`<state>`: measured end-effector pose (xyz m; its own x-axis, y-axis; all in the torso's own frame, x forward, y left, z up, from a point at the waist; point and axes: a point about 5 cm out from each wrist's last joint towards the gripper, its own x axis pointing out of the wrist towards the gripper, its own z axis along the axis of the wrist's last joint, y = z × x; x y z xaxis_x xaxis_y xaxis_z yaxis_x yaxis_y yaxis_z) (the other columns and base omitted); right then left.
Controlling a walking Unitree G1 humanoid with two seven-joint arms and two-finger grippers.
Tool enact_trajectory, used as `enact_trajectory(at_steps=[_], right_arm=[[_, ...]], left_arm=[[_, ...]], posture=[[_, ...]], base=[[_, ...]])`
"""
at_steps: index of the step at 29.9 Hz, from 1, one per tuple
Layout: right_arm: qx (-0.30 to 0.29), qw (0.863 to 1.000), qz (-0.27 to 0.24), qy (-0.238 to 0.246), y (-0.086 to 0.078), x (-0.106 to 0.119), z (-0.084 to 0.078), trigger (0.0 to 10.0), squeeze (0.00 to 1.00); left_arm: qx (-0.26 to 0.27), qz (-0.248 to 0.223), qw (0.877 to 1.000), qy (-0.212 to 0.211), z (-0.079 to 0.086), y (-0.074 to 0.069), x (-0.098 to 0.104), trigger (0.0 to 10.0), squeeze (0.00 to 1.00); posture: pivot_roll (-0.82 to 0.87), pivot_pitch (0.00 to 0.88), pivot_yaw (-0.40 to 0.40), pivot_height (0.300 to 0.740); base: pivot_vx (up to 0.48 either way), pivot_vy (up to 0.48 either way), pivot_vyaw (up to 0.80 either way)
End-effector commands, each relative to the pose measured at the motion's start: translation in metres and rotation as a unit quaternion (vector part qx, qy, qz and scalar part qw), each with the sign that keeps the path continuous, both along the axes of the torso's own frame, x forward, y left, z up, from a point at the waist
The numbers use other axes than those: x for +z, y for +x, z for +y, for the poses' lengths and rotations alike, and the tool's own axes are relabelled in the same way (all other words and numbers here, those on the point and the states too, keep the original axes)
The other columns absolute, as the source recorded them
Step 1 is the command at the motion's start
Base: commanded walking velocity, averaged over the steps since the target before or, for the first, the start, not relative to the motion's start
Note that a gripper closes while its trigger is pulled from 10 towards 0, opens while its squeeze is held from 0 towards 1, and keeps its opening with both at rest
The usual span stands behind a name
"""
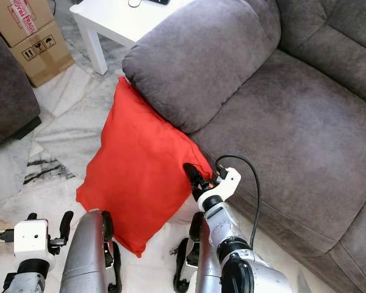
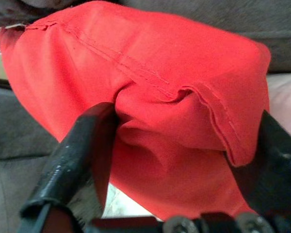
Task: Move the pillow to the sofa from floor
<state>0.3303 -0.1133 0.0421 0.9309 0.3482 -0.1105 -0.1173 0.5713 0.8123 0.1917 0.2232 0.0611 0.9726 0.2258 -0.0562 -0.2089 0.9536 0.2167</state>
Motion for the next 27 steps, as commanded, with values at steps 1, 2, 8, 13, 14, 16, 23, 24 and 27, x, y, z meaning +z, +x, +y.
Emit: enact_trajectory(at_steps=[1,2,8,13,14,16,23,24,27], right_arm=[[0.015,1.0,0.018,-0.001,-0.0086,-0.0105,0.0018,0.0,0.0],[0.017,1.0,0.019,-0.003,-0.0092,-0.0112,0.002,0.0,0.0],[0.021,1.0,0.021,-0.003,-0.0109,-0.013,0.0035,0.0,0.0],[0.024,1.0,0.018,-0.002,-0.0104,-0.012,0.0048,0.0,0.0],[0.024,1.0,0.018,-0.002,-0.0104,-0.012,0.0048,0.0,0.0],[0.025,1.0,0.019,-0.002,-0.0104,-0.012,0.0045,0.0,0.0],[0.029,0.999,0.017,-0.01,-0.011,-0.0126,0.0047,0.0,0.0],[0.029,0.999,0.017,-0.01,-0.0111,-0.0127,0.0048,0.0,0.0],[0.033,0.999,0.017,-0.015,-0.0123,-0.0138,0.0052,0.0,0.0]], left_arm=[[0.004,0.026,1.0,-0.007,-0.0008,-0.0074,-0.0087,10.0,0.0],[0.004,0.026,1.0,-0.007,-0.0011,-0.0069,-0.0088,10.0,0.0],[0.003,0.026,1.0,-0.008,-0.0016,-0.0051,-0.0091,10.0,0.0],[0.003,0.026,1.0,-0.007,-0.001,-0.0035,-0.0093,10.0,0.0],[0.003,0.026,1.0,-0.007,-0.001,-0.0035,-0.0093,10.0,0.0],[0.004,0.026,1.0,-0.007,-0.0007,-0.0029,-0.009,10.0,0.0],[0.003,0.024,1.0,-0.007,-0.0013,-0.0001,-0.0086,10.0,0.0],[0.002,0.024,1.0,-0.007,-0.0015,0.0001,-0.0087,10.0,0.0],[0.002,0.024,1.0,-0.008,-0.0015,0.0022,-0.0092,10.0,0.0]], posture=[[0.27,0.462,-0.154,0.582],[0.27,0.462,-0.154,0.582],[0.28,0.459,-0.153,0.582],[0.27,0.454,-0.152,0.582],[0.27,0.454,-0.152,0.582],[0.27,0.452,-0.152,0.582],[0.27,0.443,-0.15,0.582],[0.27,0.443,-0.15,0.582],[0.27,0.433,-0.148,0.582]], base=[[0.0,0.0,0.0],[0.0,0.0,0.0],[0.0,0.0,0.0],[0.0,0.0,0.0],[0.0,0.0,0.0],[0.0,0.0,0.0],[0.0,0.0,0.0],[0.0,0.0,0.0],[0.0,0.0,0.0]])
